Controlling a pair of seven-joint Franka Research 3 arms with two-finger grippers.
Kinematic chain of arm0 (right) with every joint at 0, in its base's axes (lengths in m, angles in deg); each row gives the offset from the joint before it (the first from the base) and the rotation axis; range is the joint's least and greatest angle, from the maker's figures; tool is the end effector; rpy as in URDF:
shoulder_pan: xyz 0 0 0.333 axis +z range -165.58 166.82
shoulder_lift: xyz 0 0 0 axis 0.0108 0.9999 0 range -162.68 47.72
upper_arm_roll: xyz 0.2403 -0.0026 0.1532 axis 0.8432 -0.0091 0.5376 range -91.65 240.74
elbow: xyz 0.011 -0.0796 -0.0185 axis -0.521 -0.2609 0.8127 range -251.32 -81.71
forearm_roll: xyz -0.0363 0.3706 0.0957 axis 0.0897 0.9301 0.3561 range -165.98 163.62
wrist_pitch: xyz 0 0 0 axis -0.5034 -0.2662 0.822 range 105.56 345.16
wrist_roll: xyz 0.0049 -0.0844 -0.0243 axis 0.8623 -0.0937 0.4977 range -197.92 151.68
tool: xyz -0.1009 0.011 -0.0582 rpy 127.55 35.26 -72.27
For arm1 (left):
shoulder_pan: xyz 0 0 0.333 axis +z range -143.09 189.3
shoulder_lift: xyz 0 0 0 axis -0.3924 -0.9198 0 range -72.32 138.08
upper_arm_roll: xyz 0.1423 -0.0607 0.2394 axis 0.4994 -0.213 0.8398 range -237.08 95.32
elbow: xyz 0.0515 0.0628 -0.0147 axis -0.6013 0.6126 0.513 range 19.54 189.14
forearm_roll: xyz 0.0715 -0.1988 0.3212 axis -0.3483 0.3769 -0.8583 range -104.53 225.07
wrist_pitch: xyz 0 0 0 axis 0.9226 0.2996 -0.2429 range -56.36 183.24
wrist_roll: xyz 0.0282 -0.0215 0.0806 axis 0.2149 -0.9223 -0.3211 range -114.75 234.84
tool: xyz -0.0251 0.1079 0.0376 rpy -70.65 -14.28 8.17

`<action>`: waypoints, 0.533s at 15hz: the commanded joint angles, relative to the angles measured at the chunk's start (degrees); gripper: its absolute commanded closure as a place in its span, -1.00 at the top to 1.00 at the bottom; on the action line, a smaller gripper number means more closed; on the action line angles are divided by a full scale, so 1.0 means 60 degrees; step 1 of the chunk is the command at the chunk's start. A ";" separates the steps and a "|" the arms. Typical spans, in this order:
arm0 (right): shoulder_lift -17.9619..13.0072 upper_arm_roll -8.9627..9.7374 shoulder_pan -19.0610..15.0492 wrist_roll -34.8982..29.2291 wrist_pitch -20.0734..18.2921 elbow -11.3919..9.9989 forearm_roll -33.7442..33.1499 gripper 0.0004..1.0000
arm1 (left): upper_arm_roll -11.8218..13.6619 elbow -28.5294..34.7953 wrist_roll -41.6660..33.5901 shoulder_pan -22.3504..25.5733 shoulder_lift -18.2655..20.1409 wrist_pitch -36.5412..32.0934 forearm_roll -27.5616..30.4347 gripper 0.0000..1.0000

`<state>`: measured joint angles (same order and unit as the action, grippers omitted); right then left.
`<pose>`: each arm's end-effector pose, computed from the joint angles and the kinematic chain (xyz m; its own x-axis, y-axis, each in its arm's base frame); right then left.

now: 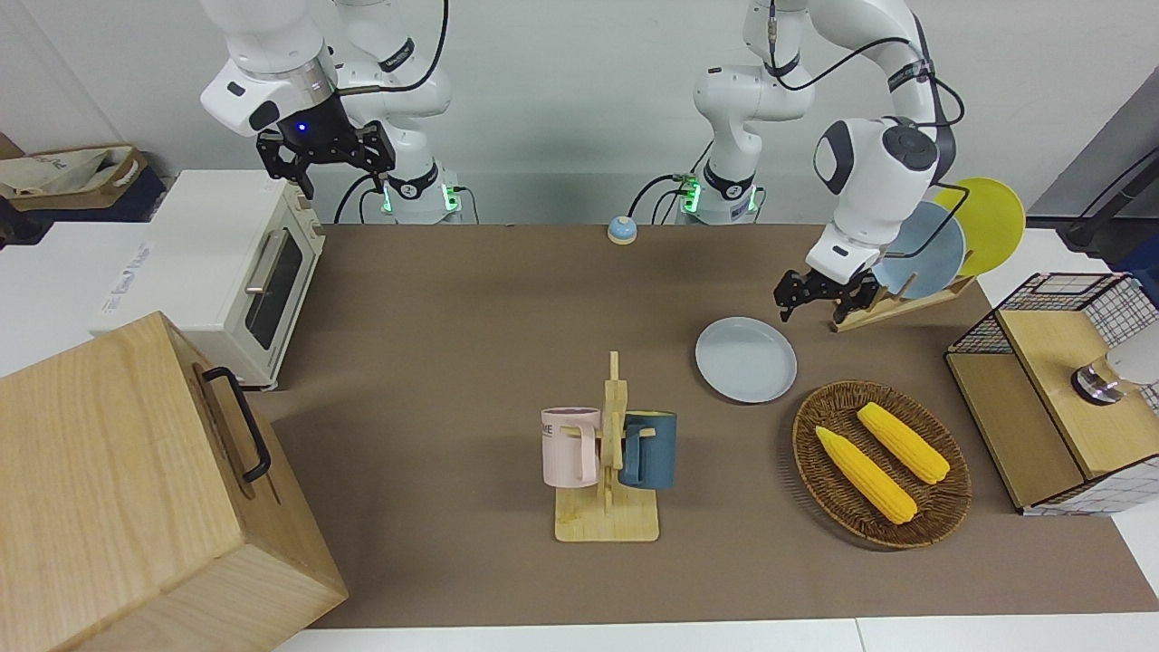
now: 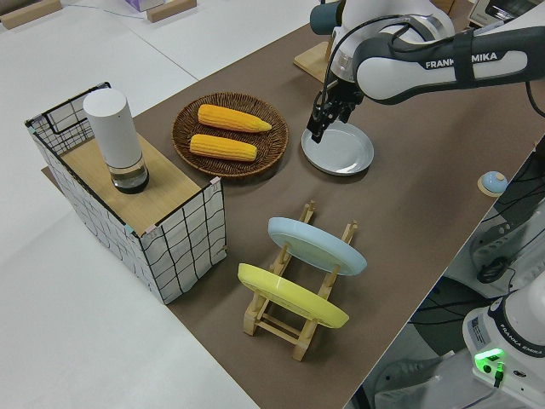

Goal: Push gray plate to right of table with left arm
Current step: 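Lower the left gripper against the gray plate's edge nearest the basket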

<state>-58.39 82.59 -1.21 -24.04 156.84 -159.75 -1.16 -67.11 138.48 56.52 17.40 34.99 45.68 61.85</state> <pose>0.5116 0.0564 0.6143 0.9876 0.0912 -0.1281 0.0925 -0.9957 0.0040 0.5257 -0.0188 0.3711 0.9948 -0.0783 0.0657 -0.0799 -0.9966 0.0214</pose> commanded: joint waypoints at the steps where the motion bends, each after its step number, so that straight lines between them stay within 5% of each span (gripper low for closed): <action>1: -0.0024 0.0153 -0.0192 -0.0125 -0.0149 0.0089 0.0041 0.97 | 0.0075 0.0842 0.0074 -0.0031 -0.0218 0.1234 0.0119 1.00; 8: -0.0024 0.0153 -0.0178 -0.0111 -0.0149 0.0089 0.0041 0.97 | 0.0075 0.1662 0.0074 -0.0016 -0.1273 0.3301 0.0148 0.98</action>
<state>-58.39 82.59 -1.21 -24.04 156.84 -159.75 -1.16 -66.88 145.77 56.70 17.44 29.17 60.30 61.90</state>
